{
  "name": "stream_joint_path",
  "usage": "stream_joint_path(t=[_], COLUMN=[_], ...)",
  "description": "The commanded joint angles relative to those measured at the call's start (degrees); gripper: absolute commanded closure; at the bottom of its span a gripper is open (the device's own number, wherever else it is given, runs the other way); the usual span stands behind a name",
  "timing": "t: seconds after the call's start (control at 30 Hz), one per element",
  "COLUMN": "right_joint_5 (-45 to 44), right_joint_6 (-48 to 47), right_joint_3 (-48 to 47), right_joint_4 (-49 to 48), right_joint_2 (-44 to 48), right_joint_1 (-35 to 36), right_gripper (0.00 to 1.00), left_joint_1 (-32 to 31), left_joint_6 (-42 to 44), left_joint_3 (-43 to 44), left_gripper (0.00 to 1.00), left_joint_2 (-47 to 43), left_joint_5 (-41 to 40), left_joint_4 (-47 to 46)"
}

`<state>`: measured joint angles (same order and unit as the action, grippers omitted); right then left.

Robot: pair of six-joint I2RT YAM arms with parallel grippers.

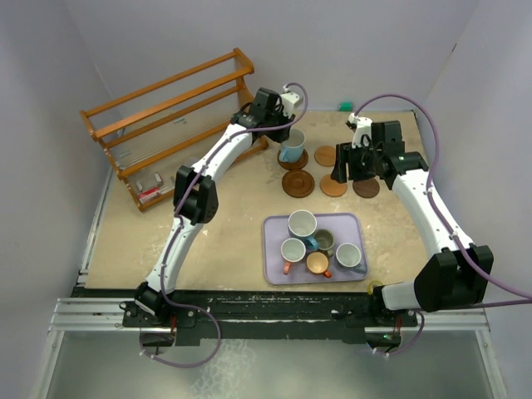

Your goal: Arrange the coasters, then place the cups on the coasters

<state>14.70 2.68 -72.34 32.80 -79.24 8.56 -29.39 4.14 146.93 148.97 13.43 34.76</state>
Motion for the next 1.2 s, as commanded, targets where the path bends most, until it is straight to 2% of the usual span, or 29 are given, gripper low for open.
stream_joint_path(t=[0.0, 0.3, 0.43, 0.5, 0.7, 0.87, 1.17], right_joint_5=[1.72, 2.64, 7.15, 9.00, 8.54, 5.08, 2.02], right_joint_6=[-1.30, -7.57, -11.71, -14.58, -18.70, -19.61, -18.59], right_joint_3=[-2.55, -1.76, -1.49, -1.56, -1.24, 1.40, 4.44], right_joint_4=[0.09, -0.34, 0.78, 2.28, 6.43, 6.28, 5.60], right_joint_2=[0.32, 1.54, 2.28, 2.36, 0.84, 0.31, -5.06], right_joint_1=[-0.34, -0.32, -0.21, -0.04, 3.09, 8.28, 14.12], right_gripper=[0.38, 0.36, 0.34, 0.29, 0.25, 0.24, 0.35], left_joint_1=[-0.32, -0.30, -0.32, -0.32, -0.32, -0.23, 0.11], left_joint_6=[1.30, 2.30, 3.39, 3.88, 4.51, 4.91, 4.01], left_joint_3=[3.15, 3.80, 2.61, 0.19, -11.45, -23.34, -42.68], left_gripper=[0.75, 0.56, 0.46, 0.40, 0.29, 0.25, 0.22], left_joint_2=[0.62, -1.77, -5.60, -8.47, -19.53, -29.97, -46.44], left_joint_5=[1.08, 1.59, 0.95, 0.53, -1.24, -4.82, -9.76], left_joint_4=[-1.67, -2.50, -2.62, -3.46, -7.05, -9.66, -14.58])
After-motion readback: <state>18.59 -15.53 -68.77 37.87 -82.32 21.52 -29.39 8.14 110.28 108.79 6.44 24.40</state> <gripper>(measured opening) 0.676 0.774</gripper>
